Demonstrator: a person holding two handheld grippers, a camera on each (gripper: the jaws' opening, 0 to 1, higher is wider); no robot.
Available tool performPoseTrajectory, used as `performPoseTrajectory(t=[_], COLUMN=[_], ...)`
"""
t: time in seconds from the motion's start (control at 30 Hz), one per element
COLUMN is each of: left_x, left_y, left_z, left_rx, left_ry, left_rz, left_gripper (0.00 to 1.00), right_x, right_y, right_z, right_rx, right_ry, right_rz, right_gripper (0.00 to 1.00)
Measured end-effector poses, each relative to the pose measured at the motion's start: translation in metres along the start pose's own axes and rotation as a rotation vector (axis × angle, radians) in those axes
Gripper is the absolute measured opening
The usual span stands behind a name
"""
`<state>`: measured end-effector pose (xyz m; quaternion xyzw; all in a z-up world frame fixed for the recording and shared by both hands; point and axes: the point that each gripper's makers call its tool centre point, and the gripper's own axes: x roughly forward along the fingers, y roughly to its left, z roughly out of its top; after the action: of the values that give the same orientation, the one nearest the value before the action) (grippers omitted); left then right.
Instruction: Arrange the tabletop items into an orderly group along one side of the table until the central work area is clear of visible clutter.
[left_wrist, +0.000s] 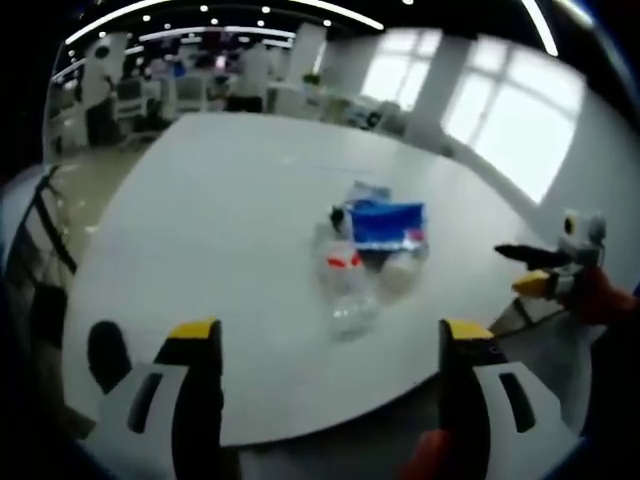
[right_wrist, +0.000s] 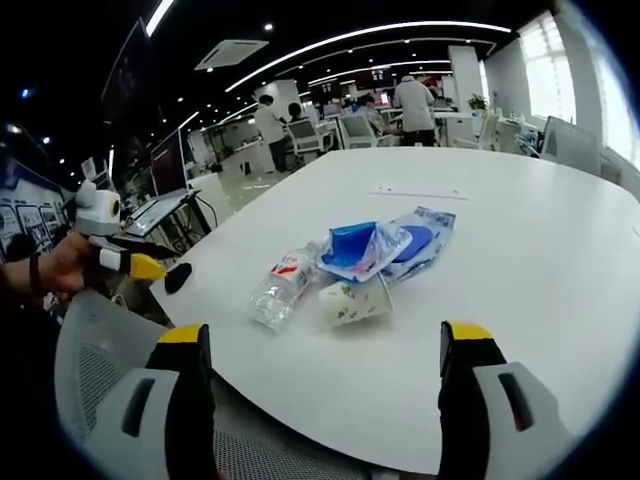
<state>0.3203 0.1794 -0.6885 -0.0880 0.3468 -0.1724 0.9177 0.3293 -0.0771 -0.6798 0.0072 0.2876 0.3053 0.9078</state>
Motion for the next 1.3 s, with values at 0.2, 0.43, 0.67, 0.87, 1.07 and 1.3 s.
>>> performPoseTrajectory(t=[0.2, 0.43, 0.67, 0.87, 1.07, 1.3], left_x=[0.029, 0.066, 0.102, 0.128, 0.153, 0.170], left_y=[-0.012, -0.035, -0.036, -0.035, -0.043, -0.041], left_z=[-0.003, 0.006, 0.016, 0.017, 0.016, 0.012], left_rx=[-0.034, 0.026, 0.095, 0.140, 0.127, 0.129], left_ry=[0.059, 0.111, 0.147, 0.200, 0.255, 0.315], left_rz=[0.005, -0.021, 0.020, 0.067, 0.077, 0.111], left_gripper=[0.87, 0.85, 0.84, 0.78, 0.74, 0.67], right_x=[0.000, -0.001, -0.002, -0.003, -0.003, -0.002], right_y=[0.001, -0.001, 0.000, 0.000, -0.001, 0.002], right_z=[0.001, 0.004, 0.005, 0.006, 0.006, 0.005], right_rx=[-0.007, 0.002, 0.002, 0.007, 0.007, -0.009], right_ry=[-0.004, -0.019, -0.027, -0.030, -0.030, -0.020], right_rz=[0.001, -0.001, -0.002, -0.001, -0.002, 0.008], right_gripper=[0.94, 0.94, 0.94, 0.94, 0.94, 0.93])
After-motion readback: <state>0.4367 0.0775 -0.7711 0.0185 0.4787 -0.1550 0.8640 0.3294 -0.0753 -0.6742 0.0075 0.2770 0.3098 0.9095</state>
